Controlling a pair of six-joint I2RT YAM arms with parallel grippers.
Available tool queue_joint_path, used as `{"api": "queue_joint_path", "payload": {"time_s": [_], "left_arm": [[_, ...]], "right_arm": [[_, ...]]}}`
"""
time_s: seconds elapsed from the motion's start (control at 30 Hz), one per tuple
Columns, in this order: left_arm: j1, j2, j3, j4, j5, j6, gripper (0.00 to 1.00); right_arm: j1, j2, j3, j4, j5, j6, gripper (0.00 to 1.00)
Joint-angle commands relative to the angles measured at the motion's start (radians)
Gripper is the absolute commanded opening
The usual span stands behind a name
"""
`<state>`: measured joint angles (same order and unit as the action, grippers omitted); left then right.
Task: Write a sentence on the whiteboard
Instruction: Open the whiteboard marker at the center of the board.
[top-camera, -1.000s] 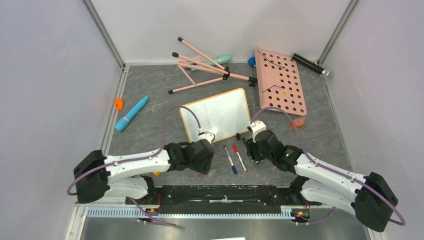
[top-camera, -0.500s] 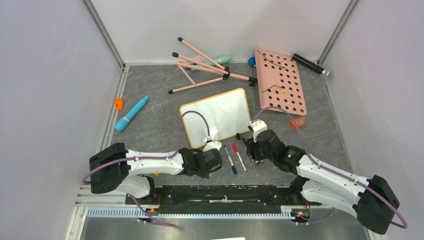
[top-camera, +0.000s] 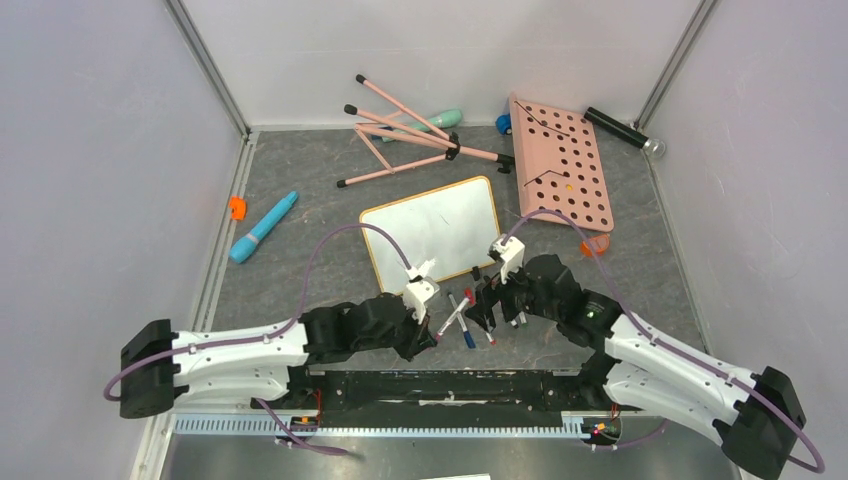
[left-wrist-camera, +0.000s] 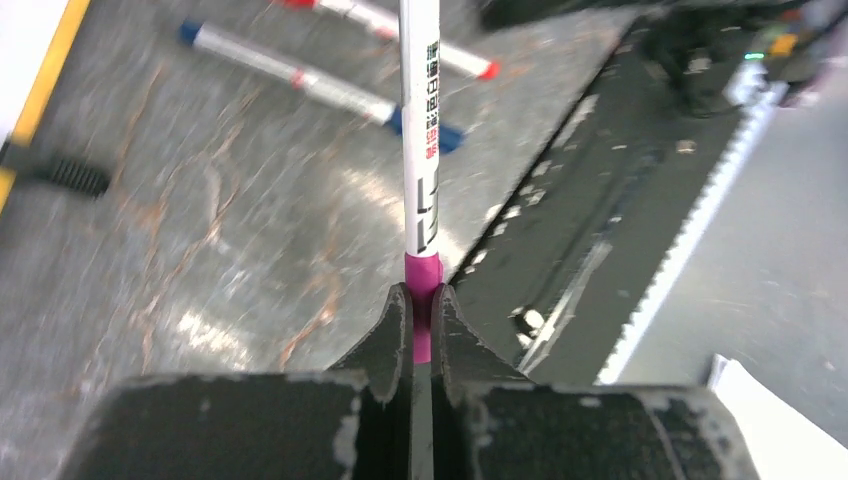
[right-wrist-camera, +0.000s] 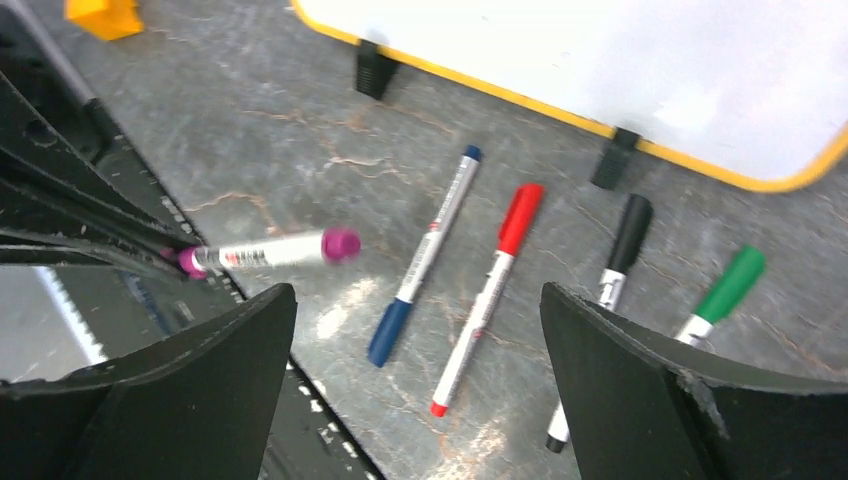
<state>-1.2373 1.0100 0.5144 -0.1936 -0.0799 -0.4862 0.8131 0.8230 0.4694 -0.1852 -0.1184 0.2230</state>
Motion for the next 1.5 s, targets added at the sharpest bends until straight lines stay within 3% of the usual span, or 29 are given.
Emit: {"api": "queue_joint_path", "payload": {"time_s": [0.0,0.3,0.57,0.7,0.97,1.23,1.37,1.47], "left_arm": [[-0.004,-0.066,-0.007,0.159,0.150,0.230,0.02],[-0.005,0.001,0.042,0.148,0.187,0.313,0.02],[-0.006,0.000,0.049,0.126,0.138,0.313,0.02],[-0.005,0.003,0.049,0.134,0.148,0.326,0.02],[-0.013,0.060,0.098,0.103,0.167,0.369,0.02],[-0.026,0.113,0.151,0.074,0.171,0.399,0.02],[-0.028,0.118,0.159,0.073,0.182,0.414,0.02],[-0.030,0.129,0.169,0.067,0.197,0.422,0.02]], "right_arm": [[-0.005,0.064,0.140,-0.023,-0.160,-0.044,0.95],[-0.009,0.136,0.199,-0.011,-0.366,0.009,0.88],[-0.062,0.110,0.265,-0.185,-0.311,-0.070,0.89],[-0.085,0.133,0.257,-0.196,-0.466,-0.104,0.88],[-0.081,0.199,0.268,-0.159,-0.594,-0.100,0.74],[-0.069,0.248,0.256,-0.165,-0.601,-0.111,0.60],[-0.063,0.258,0.249,-0.168,-0.606,-0.118,0.47],[-0.055,0.267,0.242,-0.168,-0.616,-0.120,0.47]]}}
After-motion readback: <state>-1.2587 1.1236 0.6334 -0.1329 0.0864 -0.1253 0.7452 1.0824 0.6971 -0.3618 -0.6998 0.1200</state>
